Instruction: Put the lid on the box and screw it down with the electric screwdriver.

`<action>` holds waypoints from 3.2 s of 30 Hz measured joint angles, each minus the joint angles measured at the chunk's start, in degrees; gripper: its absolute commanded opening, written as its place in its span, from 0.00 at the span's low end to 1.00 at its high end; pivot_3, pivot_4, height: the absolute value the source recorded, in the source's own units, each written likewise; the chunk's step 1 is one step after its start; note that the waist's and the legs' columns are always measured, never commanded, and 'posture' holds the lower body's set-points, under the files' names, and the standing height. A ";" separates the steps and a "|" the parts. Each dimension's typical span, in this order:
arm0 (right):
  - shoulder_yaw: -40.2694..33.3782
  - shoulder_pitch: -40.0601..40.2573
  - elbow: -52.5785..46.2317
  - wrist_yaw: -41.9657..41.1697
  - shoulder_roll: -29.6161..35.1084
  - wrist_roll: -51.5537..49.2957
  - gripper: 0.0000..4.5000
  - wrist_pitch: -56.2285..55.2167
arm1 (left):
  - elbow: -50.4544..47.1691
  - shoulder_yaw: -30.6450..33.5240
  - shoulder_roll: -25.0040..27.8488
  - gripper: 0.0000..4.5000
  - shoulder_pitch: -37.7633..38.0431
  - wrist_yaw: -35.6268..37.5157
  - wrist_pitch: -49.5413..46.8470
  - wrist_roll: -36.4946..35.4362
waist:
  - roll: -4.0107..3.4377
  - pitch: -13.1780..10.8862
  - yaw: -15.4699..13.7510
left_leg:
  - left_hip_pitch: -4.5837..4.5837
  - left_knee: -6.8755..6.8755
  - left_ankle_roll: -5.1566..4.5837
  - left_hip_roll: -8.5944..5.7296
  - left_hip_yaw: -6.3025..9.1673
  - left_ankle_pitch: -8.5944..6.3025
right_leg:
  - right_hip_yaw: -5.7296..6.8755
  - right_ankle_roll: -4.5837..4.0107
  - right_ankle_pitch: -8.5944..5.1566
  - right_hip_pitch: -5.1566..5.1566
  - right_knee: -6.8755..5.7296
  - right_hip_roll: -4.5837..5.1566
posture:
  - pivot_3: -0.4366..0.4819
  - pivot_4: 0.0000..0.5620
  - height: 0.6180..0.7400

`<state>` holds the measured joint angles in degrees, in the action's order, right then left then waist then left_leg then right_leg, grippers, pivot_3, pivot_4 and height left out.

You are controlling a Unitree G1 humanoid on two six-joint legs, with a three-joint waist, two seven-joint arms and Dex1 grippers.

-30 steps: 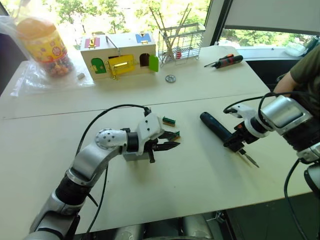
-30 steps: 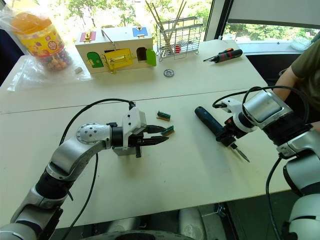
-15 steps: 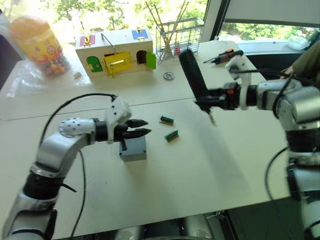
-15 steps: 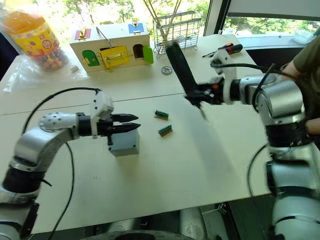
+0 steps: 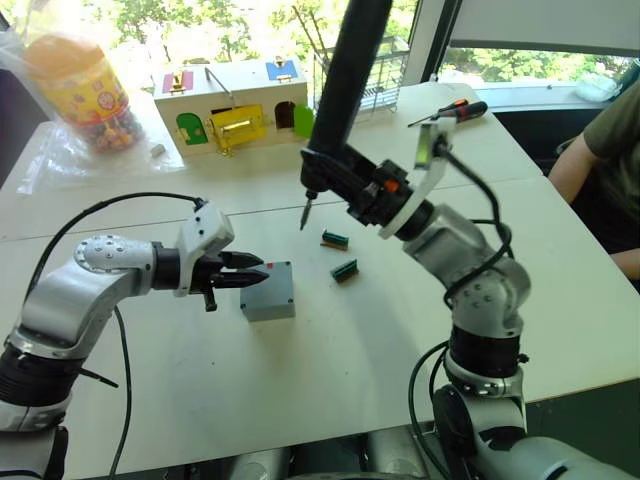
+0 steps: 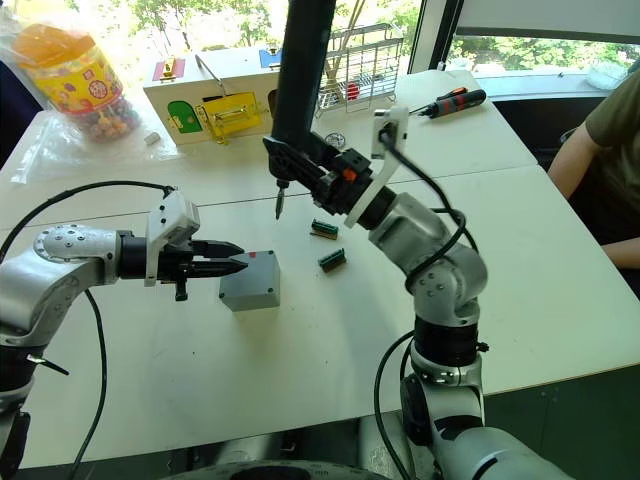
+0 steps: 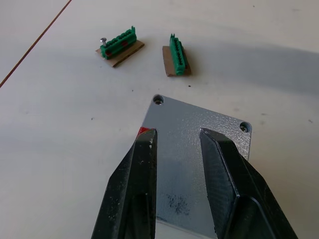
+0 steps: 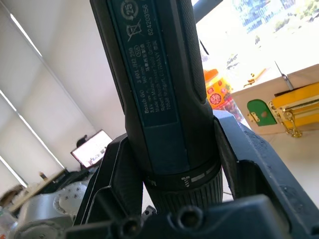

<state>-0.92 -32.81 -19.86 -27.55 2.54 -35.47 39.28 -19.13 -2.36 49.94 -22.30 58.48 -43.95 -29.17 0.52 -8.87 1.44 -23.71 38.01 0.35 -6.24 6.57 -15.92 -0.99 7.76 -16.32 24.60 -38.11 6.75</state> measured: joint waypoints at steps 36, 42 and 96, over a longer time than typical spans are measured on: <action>13.18 6.34 11.78 -2.80 -1.42 14.01 0.39 -18.89 | 2.35 -3.66 -1.86 0.30 1.42 -0.10 7.20 6.33 | -0.03 0.00 0.85 | 0.28 -0.07 0.00 -0.01 0.00 0.00 | -0.02 0.00 0.00 -0.23 0.01 0.00 | 0.48 0.27 1.00; 14.59 6.60 12.43 -3.76 -1.06 15.81 0.39 -21.00 | 2.49 -3.66 -2.28 0.30 1.47 -0.09 7.35 7.01 | -0.04 0.05 0.84 | 0.38 -0.07 0.00 -0.01 0.00 0.00 | -0.02 0.00 0.00 -0.25 0.01 -0.01 | 0.48 0.27 1.00; 17.02 7.52 14.05 -4.23 0.78 18.51 0.39 -20.56 | 3.88 -4.98 -3.68 0.30 4.34 -1.10 9.82 8.39 | -0.71 1.60 0.40 | 2.32 -1.07 -0.51 0.07 -0.06 -0.34 | -0.14 0.00 -0.04 -1.96 1.02 -0.06 | 0.48 0.27 1.00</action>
<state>16.10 -25.29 -5.81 -31.78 3.32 -16.96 18.72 -15.25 -7.34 46.25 -17.97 57.38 -34.13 -20.78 -0.19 -7.27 1.84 -21.38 36.94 -0.15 -6.17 6.51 -16.25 -1.13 7.76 -16.36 22.64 -37.10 6.69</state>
